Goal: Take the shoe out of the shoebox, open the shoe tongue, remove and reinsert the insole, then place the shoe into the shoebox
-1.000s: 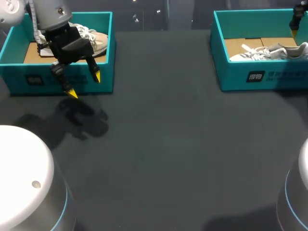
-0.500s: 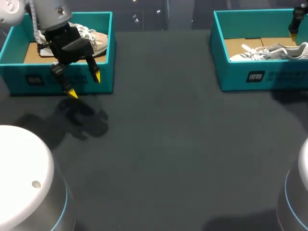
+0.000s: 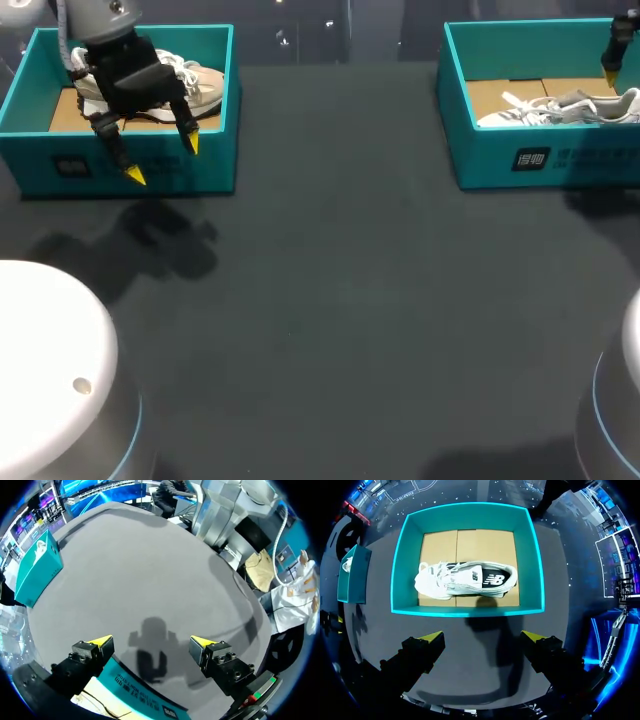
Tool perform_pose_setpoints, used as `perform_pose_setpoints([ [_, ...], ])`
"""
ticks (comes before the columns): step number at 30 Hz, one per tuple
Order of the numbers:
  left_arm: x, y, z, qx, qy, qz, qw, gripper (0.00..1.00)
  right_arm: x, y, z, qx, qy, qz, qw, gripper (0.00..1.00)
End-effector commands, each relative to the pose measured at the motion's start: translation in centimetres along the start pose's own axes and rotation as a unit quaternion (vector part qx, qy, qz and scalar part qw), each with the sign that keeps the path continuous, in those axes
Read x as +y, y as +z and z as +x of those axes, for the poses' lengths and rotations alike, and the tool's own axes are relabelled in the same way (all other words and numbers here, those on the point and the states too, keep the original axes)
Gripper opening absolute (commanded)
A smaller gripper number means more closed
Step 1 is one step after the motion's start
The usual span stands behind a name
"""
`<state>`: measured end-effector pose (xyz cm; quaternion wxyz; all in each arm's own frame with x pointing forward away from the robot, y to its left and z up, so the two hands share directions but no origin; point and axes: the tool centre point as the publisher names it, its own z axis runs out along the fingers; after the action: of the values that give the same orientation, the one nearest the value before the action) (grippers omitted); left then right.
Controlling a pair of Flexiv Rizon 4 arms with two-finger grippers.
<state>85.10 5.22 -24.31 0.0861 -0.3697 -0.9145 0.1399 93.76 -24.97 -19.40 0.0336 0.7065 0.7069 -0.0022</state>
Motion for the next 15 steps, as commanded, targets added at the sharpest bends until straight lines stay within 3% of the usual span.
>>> perform_pose_setpoints([
  [1,1.1,-3.1,-0.3,0.018,0.027,-0.008,0.999,1.0,0.0,0.0,0.0,-0.001,0.001,0.0,1.0,1.0],
  [11,7.6,-7.5,-1.2,0.007,0.066,-0.038,0.997,1.0,0.0,0.0,0.0,-0.001,0.001,0.0,1.0,1.0],
  [15,11.4,-8.9,-2.0,0.011,0.086,-0.056,0.995,1.0,0.0,0.0,0.0,-0.001,0.001,0.0,1.0,1.0],
])
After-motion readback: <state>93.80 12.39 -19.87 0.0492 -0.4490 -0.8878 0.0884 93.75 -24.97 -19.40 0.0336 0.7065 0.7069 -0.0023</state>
